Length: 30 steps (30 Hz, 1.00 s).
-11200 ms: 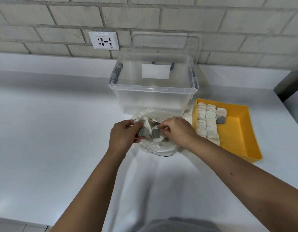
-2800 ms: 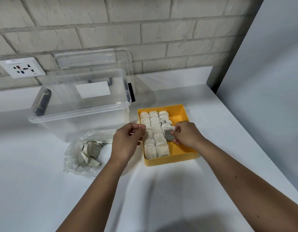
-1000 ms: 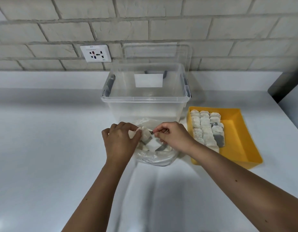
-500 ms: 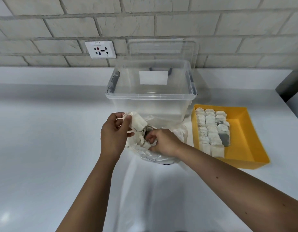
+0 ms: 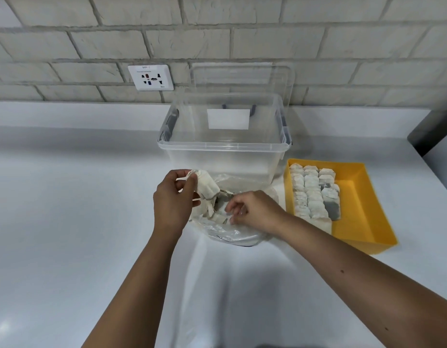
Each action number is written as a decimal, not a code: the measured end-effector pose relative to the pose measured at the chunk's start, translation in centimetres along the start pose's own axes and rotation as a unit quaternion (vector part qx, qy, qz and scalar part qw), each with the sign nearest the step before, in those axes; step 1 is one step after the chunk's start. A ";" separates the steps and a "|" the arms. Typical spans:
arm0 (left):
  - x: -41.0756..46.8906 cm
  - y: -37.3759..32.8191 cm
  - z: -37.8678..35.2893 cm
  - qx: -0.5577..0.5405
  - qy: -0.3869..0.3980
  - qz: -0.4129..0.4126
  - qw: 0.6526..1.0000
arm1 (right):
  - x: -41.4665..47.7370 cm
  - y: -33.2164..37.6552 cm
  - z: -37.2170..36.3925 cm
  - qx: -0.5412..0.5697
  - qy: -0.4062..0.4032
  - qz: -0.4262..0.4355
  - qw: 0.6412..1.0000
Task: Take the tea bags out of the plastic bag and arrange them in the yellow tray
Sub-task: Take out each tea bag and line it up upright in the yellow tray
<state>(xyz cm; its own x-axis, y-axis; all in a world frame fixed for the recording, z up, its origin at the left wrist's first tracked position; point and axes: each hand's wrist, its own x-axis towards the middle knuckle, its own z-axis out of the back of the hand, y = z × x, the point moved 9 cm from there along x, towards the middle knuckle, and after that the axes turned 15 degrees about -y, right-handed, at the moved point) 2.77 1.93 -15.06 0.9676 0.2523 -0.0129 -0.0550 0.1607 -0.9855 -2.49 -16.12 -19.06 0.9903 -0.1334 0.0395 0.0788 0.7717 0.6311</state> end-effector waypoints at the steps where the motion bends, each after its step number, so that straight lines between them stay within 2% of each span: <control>1: -0.1 -0.1 -0.2 0.003 0.004 -0.003 1.000 | 0.0 0.2 -1.1 -0.034 0.021 0.004 0.999; 3: -0.4 -0.3 -0.5 0.011 0.011 -0.012 1.000 | 0.3 0.8 -2.4 -0.062 0.026 0.015 0.998; 7: -0.2 -0.5 0.0 0.026 0.006 -0.031 0.999 | 0.6 0.9 -1.8 -0.033 -0.002 0.009 0.999; 11: 0.2 -0.7 0.8 0.036 -0.008 -0.046 0.998 | -1.0 -0.2 2.7 0.105 -0.062 -0.056 0.991; 12: 0.1 -0.6 0.7 0.034 -0.005 -0.042 0.999 | -1.7 -0.6 3.5 0.169 -0.059 -0.097 0.979; 14: -0.6 -0.3 -0.4 0.020 0.024 -0.017 0.999 | -3.3 -1.2 4.0 0.306 -0.031 -0.184 0.934; 16: -2.1 0.4 -2.3 0.002 0.074 0.037 0.997 | -4.6 -1.3 4.0 0.389 -0.023 -0.235 0.891; 20: -5.4 2.1 -5.4 -0.025 0.157 0.159 0.974 | -5.8 -2.1 3.9 0.422 -0.068 -0.294 0.855; 25: -6.3 3.0 -6.1 -0.020 0.183 0.202 0.962 | -6.3 -1.6 4.3 0.443 -0.109 -0.289 0.842; 28: -6.9 3.3 -6.1 -0.063 0.185 0.239 0.951 | -6.5 -0.7 4.0 0.538 -0.085 -0.299 0.784; 30: -7.1 3.2 -6.1 -0.076 0.187 0.243 0.949 | -6.6 -0.3 3.8 0.563 -0.070 -0.301 0.767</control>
<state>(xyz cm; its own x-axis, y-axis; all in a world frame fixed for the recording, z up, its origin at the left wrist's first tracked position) -2.80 -5.18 -19.20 0.8583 -0.0997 -0.5034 -0.5086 -0.0344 -0.8603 -9.48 -17.89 -16.55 0.7850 -0.3817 -0.4879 0.2893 -0.4706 0.8336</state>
